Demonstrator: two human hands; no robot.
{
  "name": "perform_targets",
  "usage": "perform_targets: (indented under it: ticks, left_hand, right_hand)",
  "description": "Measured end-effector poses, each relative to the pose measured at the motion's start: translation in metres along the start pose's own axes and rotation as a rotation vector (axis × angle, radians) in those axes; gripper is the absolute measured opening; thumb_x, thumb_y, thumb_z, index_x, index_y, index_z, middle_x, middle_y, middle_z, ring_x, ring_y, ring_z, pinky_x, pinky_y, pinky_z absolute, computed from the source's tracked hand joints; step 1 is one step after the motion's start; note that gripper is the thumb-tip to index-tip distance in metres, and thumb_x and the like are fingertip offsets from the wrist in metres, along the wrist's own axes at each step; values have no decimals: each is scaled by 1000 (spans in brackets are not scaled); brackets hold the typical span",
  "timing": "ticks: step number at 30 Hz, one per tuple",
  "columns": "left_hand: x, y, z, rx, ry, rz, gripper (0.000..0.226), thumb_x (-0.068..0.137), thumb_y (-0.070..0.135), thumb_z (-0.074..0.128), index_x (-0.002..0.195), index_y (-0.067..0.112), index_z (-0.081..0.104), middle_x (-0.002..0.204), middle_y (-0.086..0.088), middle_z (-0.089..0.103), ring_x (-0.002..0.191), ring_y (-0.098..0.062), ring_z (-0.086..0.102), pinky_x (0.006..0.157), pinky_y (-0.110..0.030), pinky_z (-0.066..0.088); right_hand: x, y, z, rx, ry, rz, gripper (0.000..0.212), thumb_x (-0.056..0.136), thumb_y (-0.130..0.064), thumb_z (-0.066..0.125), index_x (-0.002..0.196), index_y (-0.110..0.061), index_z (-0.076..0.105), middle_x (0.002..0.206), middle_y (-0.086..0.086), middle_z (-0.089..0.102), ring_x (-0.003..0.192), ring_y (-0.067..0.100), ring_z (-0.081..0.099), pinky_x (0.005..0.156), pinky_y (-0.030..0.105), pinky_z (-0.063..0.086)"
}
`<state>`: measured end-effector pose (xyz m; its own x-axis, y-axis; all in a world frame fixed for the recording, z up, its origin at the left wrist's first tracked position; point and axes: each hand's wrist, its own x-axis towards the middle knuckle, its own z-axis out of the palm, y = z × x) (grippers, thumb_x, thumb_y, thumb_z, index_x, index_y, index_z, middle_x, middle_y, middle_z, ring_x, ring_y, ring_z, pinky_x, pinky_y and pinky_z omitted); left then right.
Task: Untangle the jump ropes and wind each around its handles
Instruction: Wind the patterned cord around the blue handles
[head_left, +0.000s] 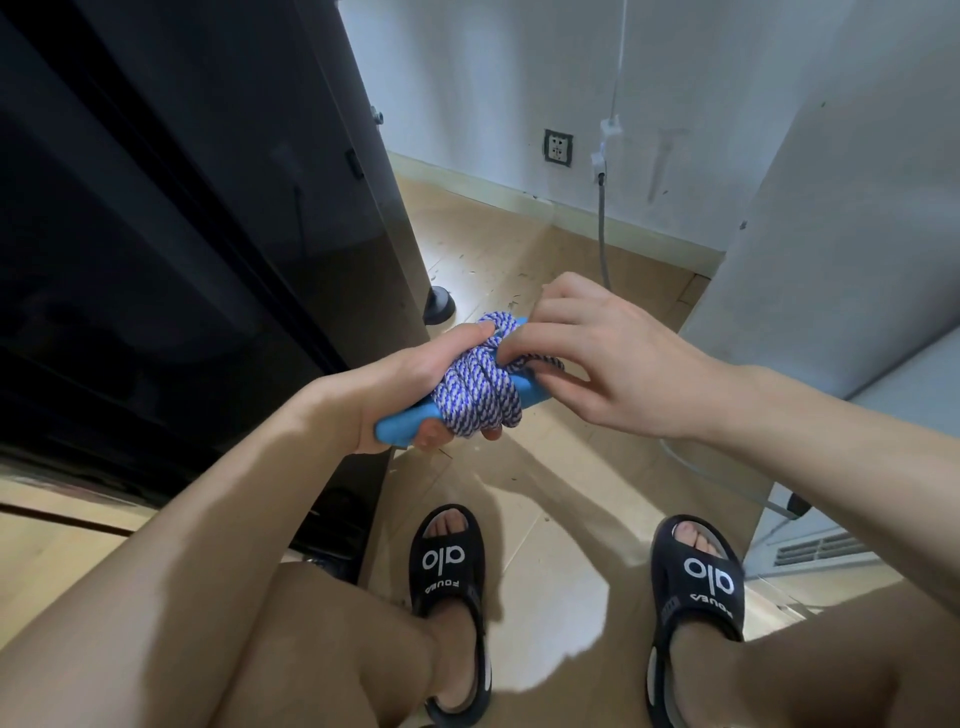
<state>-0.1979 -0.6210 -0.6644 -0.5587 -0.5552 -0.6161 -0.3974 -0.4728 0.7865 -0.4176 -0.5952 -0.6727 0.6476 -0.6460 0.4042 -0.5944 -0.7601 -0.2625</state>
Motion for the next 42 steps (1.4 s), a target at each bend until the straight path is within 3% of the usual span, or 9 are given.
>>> perform_targets:
  ticks: [5,9,14,18,25,29,33,39,42]
  left_hand:
    - [1,0,-2,-2,-6,-16,70,100,66,35,99,4,70,86,-23,66,35,-10,45,35,-16,39]
    - [0,3,2,-4,42,20,70,101,64,32,99,5,70,83,-20,66,35,-10,45,35,-17,38]
    - [5,7,14,-38,163,103,66,104,60,26,110,9,68,81,-17,69,36,-10,53,32,-18,35]
    - [7,10,16,-41,207,65,69,101,66,28,96,14,73,76,-18,69,33,-13,46,32,-19,37]
    - [3,8,12,-42,83,27,74,100,67,28,91,11,74,74,-14,69,35,-10,49,33,-17,38]
    - [3,3,10,-61,22,20,73,100,67,28,103,7,69,80,-14,69,35,-10,48,33,-16,37]
    - [3,4,12,-63,40,21,70,102,63,27,114,3,60,82,-15,68,41,-9,58,32,-17,38]
    - [6,-1,3,11,41,-1,74,88,74,46,109,6,64,86,-16,65,45,-13,48,36,-18,37]
    - [7,-6,-1,68,40,62,53,93,54,60,114,5,57,88,-17,59,51,-16,41,38,-19,36]
  right_hand:
    - [1,-5,-2,144,8,121,28,75,-6,58,100,-17,67,85,-6,62,89,23,50,85,34,44]
    - [-1,-13,2,437,57,435,33,71,-9,62,95,-31,66,92,-15,64,98,14,54,88,29,45]
    - [9,-17,8,709,205,594,31,68,5,70,87,-18,67,88,4,68,83,17,61,76,23,48]
    - [11,-10,6,771,237,606,29,73,5,70,87,-20,68,90,14,69,88,28,62,81,34,52]
    - [5,0,0,320,158,340,11,89,-14,67,96,-22,66,85,-9,64,86,18,58,82,42,48]
    - [9,6,-3,-74,150,77,18,99,-23,56,95,-6,62,90,4,59,81,29,50,71,42,45]
    - [12,3,4,-276,162,8,18,100,-15,51,94,-3,62,96,14,57,73,33,48,70,42,41]
    - [11,2,12,-93,138,143,16,98,-20,51,95,-7,60,94,6,52,83,24,45,72,37,40]
    - [10,-1,14,212,144,307,8,96,-16,55,92,-10,58,87,-7,46,79,8,44,73,24,36]
